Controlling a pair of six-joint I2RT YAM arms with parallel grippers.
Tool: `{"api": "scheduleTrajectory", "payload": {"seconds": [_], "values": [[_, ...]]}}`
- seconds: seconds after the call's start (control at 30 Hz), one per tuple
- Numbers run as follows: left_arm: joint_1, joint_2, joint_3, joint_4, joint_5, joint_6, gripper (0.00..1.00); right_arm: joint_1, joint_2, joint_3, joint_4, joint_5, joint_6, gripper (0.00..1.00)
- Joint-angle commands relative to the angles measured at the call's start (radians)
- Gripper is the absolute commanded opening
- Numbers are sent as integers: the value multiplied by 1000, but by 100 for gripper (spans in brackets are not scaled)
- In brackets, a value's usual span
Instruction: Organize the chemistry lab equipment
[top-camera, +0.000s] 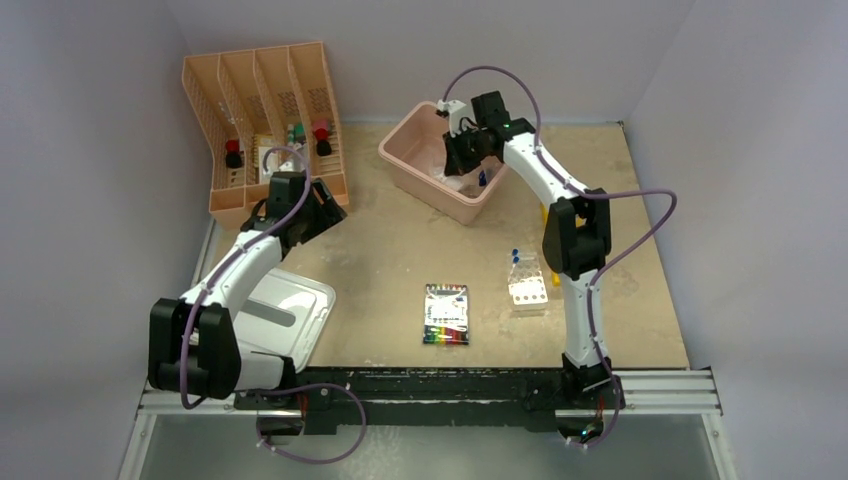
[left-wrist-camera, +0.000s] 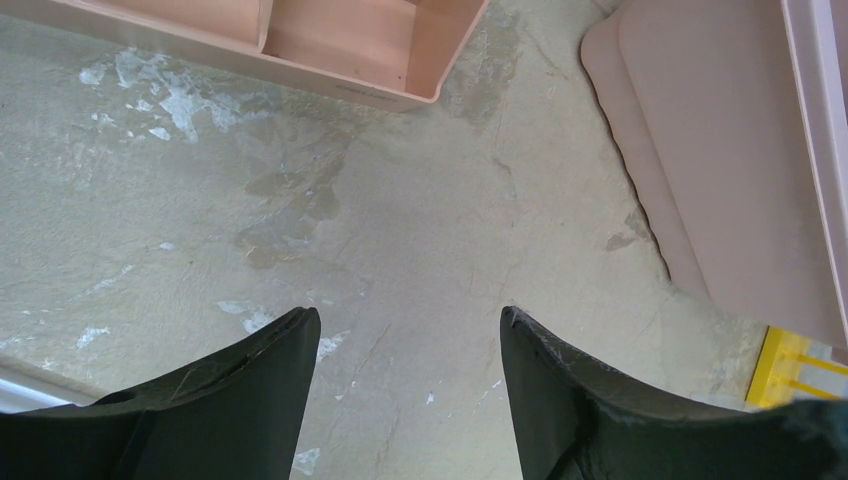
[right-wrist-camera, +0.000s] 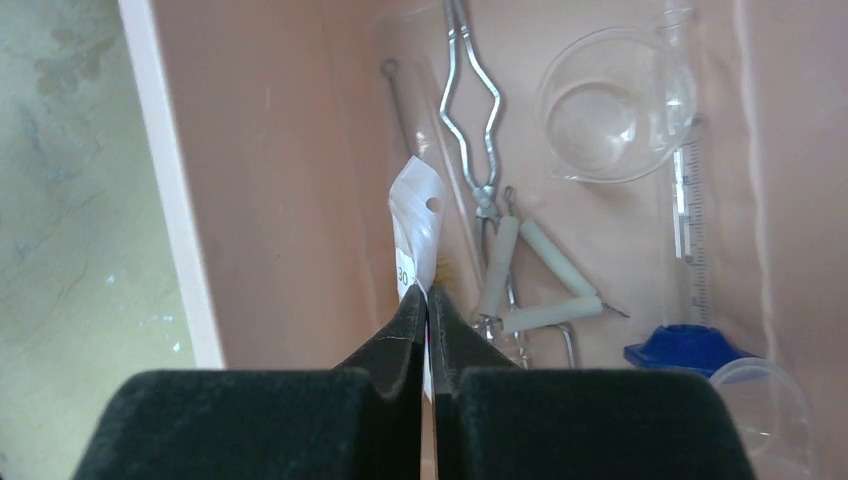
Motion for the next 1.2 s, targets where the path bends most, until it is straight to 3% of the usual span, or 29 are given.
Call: {"api": "scheduleTrajectory", "payload": {"seconds": [0.0, 0.13, 0.2, 0.43, 0.73, 0.8, 0.93, 1.17], "values": [[-5, -1, 56, 44, -14, 27, 66, 2, -33, 50, -81, -58, -66, 6], [-5, 2, 68, 30, -32, 35, 66, 2, -43, 91, -84, -19, -37, 33], [-5, 1, 75, 22, -39, 39, 66, 2, -63, 103, -71, -3, -14, 41], [-5, -21, 95, -19, -71, 54, 66, 2, -160, 77, 17, 72, 81, 45], [-5, -69, 120, -94, -175, 42, 66, 46, -308, -79, 171, 103, 144, 50], [-4, -83, 140, -134, -243, 29, 65, 88, -327, -107, 186, 116, 146, 53], [58, -86, 317, -328, -417, -36, 65, 198, -354, -152, 211, 156, 148, 57], [75, -150, 503, -407, -660, 5, 67, 351, -348, -294, 319, 176, 277, 58]]}}
